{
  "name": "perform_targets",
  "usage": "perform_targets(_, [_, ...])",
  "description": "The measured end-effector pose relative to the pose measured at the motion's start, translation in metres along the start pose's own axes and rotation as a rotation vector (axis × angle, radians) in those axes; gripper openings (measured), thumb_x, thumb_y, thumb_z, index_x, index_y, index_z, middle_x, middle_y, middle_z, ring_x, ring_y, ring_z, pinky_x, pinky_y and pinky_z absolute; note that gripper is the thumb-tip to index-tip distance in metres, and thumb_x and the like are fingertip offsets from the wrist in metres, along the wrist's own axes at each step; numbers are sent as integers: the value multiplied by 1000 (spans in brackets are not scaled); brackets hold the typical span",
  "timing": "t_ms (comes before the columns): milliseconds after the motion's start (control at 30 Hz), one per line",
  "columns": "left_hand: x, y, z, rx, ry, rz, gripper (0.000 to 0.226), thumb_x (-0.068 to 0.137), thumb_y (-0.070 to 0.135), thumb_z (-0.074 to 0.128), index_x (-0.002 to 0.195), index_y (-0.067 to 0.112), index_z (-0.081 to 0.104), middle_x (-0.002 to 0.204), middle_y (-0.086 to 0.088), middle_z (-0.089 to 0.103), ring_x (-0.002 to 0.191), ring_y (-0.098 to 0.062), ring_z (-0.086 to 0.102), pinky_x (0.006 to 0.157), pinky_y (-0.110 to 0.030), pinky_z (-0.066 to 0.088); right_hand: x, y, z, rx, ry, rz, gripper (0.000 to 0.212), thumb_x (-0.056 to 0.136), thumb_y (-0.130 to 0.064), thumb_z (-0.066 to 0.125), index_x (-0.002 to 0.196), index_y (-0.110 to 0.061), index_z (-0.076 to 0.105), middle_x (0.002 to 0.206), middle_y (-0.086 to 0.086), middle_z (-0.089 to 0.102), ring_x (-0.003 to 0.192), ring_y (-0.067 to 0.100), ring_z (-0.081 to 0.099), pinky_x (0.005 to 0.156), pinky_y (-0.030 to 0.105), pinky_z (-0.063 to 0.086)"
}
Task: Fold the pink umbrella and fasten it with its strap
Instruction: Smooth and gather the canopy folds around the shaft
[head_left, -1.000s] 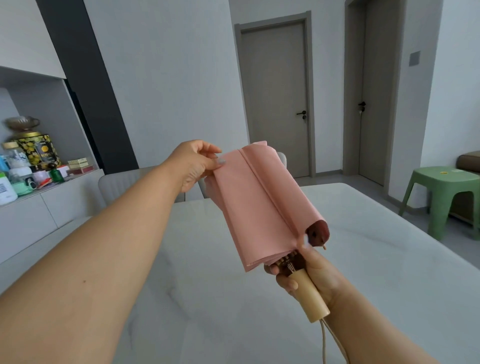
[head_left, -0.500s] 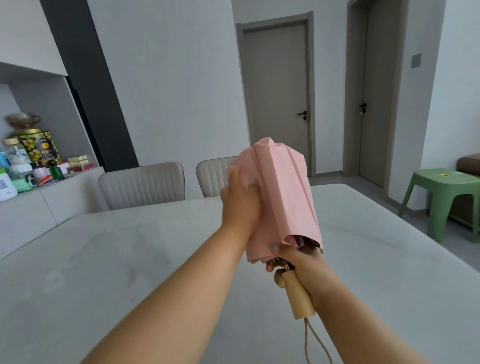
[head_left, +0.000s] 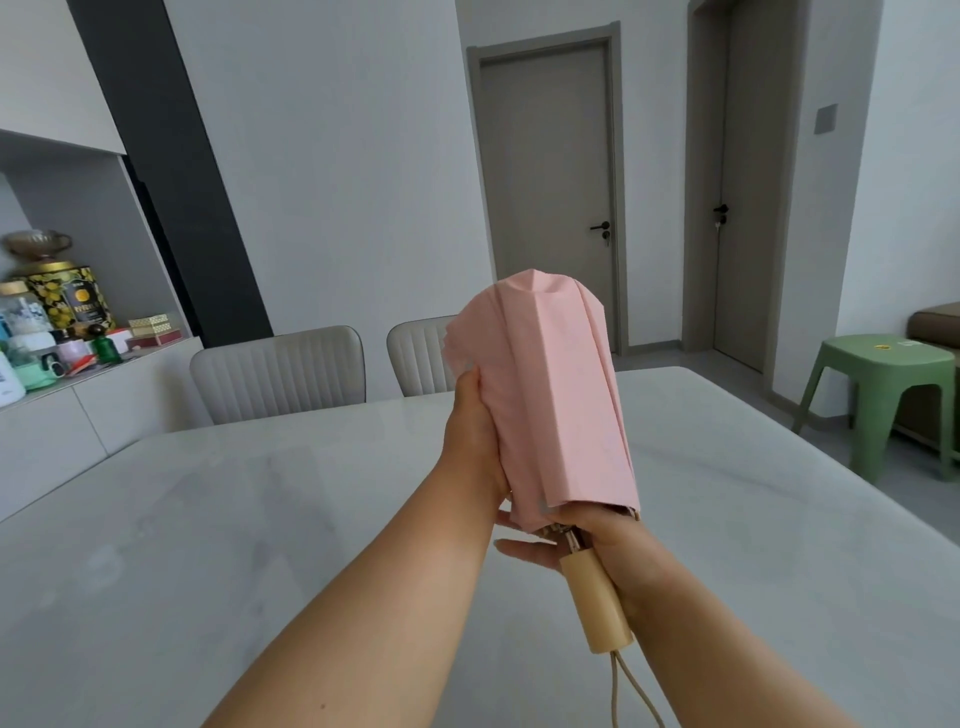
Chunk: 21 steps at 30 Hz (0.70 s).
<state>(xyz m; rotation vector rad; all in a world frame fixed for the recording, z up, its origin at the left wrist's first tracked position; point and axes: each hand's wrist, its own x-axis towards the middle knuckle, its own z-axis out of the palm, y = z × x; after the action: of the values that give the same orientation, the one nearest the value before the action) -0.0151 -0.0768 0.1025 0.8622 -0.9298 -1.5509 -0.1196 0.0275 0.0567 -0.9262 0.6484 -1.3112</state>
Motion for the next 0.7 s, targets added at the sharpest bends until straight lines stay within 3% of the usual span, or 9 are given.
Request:
perform_targets(100, [3,-1,-1,-17,47,-1,60,91,66,39,123,22,63,111,-9,73,105,-34,67,92,-52,53,-2,0,0,-67,-37,-3,31,60,-4,70,91,-2,73,106,27,70,96,39,70,69,43,60])
perform_targets(167, [3,1,-2,-11,41,2,58,93,64,39,123,21,63,110,-9,73,104,-32,67,86,-46,55,-4,-2,0,-146,-14,-23,21,57,-10,71,77,-10,77,93,23,73,85,37,67,52,31,51])
perform_targets(300, [-2,14,-4,90,93,31,39,95,49,47,110,17,64,103,-4,72,101,-24,66,90,-40,53,-2,-3,-5,-181,56,-10,23,62,-13,65,83,-7,71,76,17,69,56,27,53,46,26,40])
perform_targets(333, [-1,21,-4,167,180,102,29,93,40,50,97,15,62,90,-2,68,90,-23,63,84,-35,52,-1,-4,-6,-209,71,3,23,62,-13,64,83,-6,69,73,16,68,48,22,50,46,26,41])
perform_targets(400, [-2,44,-1,376,338,357,14,84,27,47,74,17,46,69,0,42,67,-18,42,62,-29,36,0,-5,-7,-257,93,31,18,62,-15,63,78,-9,68,70,14,68,42,17,47,46,25,40])
perform_targets(467, [-8,72,8,592,357,628,20,83,23,43,66,21,32,66,0,31,61,-17,29,58,-30,24,1,-5,-8,-273,99,51,15,62,-15,63,75,-11,68,69,12,68,41,17,47,47,25,40])
perform_targets(567, [-16,107,26,840,256,781,20,87,36,38,77,19,42,81,-3,41,76,-17,35,71,-32,29,2,-4,-8,-280,73,64,16,62,-15,63,76,-9,67,68,11,68,40,16,47,45,24,41])
perform_targets(700, [-20,123,37,1061,93,621,37,99,45,38,97,17,63,100,2,53,92,-16,46,83,-31,36,1,-4,-7,-273,22,54,20,61,-12,63,79,-6,66,66,11,67,38,15,48,43,22,41])
